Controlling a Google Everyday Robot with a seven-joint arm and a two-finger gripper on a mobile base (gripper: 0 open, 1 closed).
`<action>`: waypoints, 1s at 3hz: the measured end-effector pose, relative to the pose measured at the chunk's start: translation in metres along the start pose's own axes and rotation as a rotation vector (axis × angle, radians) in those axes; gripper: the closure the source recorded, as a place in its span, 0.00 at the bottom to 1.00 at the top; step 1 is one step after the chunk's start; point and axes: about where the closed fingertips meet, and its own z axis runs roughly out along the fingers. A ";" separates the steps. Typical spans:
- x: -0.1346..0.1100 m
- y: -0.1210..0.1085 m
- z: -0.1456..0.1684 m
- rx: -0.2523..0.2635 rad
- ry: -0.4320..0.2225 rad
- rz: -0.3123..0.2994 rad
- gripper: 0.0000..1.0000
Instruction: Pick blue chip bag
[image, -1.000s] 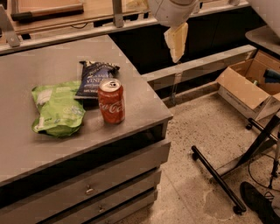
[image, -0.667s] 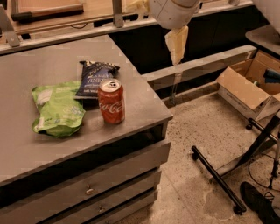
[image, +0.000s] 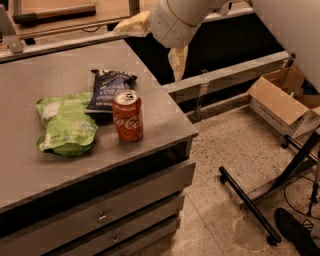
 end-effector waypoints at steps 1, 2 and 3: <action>-0.004 -0.018 0.023 0.033 -0.021 -0.101 0.00; -0.001 -0.033 0.052 0.033 -0.001 -0.167 0.00; -0.003 -0.037 0.075 -0.011 -0.027 -0.193 0.00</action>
Offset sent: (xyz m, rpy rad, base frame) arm 0.0353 0.0703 -0.0307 -0.0477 -0.1455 0.1633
